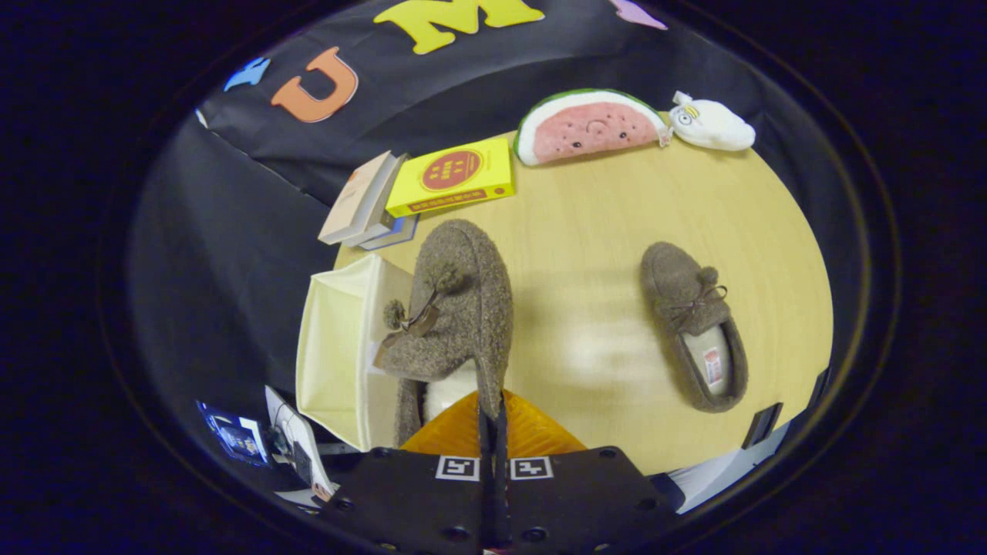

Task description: Open the storage box then place both shoes into the box .Put the left shoe in first, then the right shoe, with the right side of both shoes facing outward in a uniform manner.

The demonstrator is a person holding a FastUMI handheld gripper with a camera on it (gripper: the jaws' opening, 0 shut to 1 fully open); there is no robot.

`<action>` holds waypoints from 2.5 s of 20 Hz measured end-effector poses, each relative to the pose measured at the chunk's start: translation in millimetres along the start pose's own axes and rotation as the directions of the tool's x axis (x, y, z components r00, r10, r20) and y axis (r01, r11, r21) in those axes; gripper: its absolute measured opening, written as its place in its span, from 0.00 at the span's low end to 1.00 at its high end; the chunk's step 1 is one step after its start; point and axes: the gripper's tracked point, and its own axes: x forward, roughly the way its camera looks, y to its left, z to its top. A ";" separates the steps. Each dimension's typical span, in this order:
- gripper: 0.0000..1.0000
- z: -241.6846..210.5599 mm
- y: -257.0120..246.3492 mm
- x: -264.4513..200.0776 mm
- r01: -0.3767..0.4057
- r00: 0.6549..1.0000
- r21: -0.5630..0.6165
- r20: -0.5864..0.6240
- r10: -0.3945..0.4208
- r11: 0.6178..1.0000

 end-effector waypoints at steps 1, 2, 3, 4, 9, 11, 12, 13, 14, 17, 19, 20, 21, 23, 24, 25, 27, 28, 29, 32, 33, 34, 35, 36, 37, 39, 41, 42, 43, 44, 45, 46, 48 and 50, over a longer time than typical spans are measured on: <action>0.00 2.3 14.5 -8.0 -0.013 1.000 -0.009 0.014 0.013 1.000; 0.00 3.9 29.0 -14.8 -0.030 0.999 -0.022 0.029 0.030 0.999; 0.00 6.8 44.2 -20.8 -0.047 0.998 -0.032 0.045 0.048 0.998; 0.00 6.8 58.2 -24.2 -0.063 0.996 -0.038 0.055 0.065 0.997; 0.00 -8.8 130.9 -1.8 -0.107 0.993 -0.119 0.030 0.111 0.987; 0.00 -18.8 157.2 22.0 -0.120 0.993 -0.135 0.003 0.122 0.984; 0.00 -21.5 166.3 35.8 -0.117 0.993 -0.137 -0.004 0.118 0.984; 0.00 -22.1 174.5 49.4 -0.107 0.994 -0.145 -0.003 0.108 0.984; 0.00 -22.0 180.1 63.9 -0.091 0.996 -0.148 -0.001 0.092 0.985; 0.00 -28.1 192.4 101.9 -0.063 0.998 -0.124 -0.022 0.061 0.990; 0.00 -36.4 193.2 123.2 -0.037 0.999 -0.095 -0.043 0.033 0.995; 0.00 -42.0 191.8 134.3 -0.014 0.999 -0.090 -0.053 0.009 0.996; 0.00 -49.3 190.2 142.1 0.013 0.998 -0.096 -0.064 -0.019 0.995; 0.00 -61.1 191.5 158.4 0.052 0.995 -0.106 -0.084 -0.061 0.993; 0.00 -64.2 193.0 168.8 0.064 0.993 -0.103 -0.095 -0.073 0.993; 0.00 -67.1 194.6 179.5 0.076 0.990 -0.090 -0.108 -0.086 0.993; 0.00 -76.0 194.6 198.2 0.112 0.981 -0.073 -0.149 -0.122 0.991; 0.00 -81.0 196.3 207.3 0.127 0.976 -0.070 -0.170 -0.138 0.989; 0.00 -85.2 195.5 215.2 0.144 0.969 -0.077 -0.190 -0.156 0.987; 0.00 -89.9 193.2 227.2 0.163 0.960 -0.100 -0.212 -0.181 0.982; 0.00 -89.5 193.0 227.5 0.161 0.960 -0.100 -0.214 -0.179 0.982; 0.00 -88.6 193.3 226.9 0.155 0.962 -0.101 -0.213 -0.174 0.983; 0.03 -88.7 192.0 227.4 0.152 0.962 -0.103 -0.215 -0.171 0.983; 0.05 -91.9 194.4 225.6 0.127 0.965 -0.096 -0.219 -0.145 0.987; 0.10 -90.7 196.3 223.6 0.107 0.966 -0.085 -0.227 -0.124 0.991; 0.27 -96.0 201.6 214.6 0.055 0.967 -0.086 -0.243 -0.074 0.995; 0.52 -97.1 201.8 203.3 0.038 0.969 -0.130 -0.239 -0.068 0.991; 0.58 -96.1 201.3 195.6 0.036 0.971 -0.153 -0.228 -0.071 0.988; 0.65 -93.3 203.5 188.0 0.030 0.975 -0.170 -0.212 -0.066 0.985; 0.69 -91.0 204.1 178.0 0.029 0.978 -0.189 -0.197 -0.066 0.982; 0.76 -88.2 205.6 168.3 0.022 0.982 -0.203 -0.182 -0.059 0.979; 0.84 -84.1 206.1 158.6 0.020 0.985 -0.213 -0.165 -0.056 0.977; 0.85 -73.9 206.6 137.1 0.012 0.991 -0.225 -0.125 -0.041 0.974; 0.86 -62.8 201.0 112.6 0.009 0.996 -0.234 -0.088 -0.031 0.972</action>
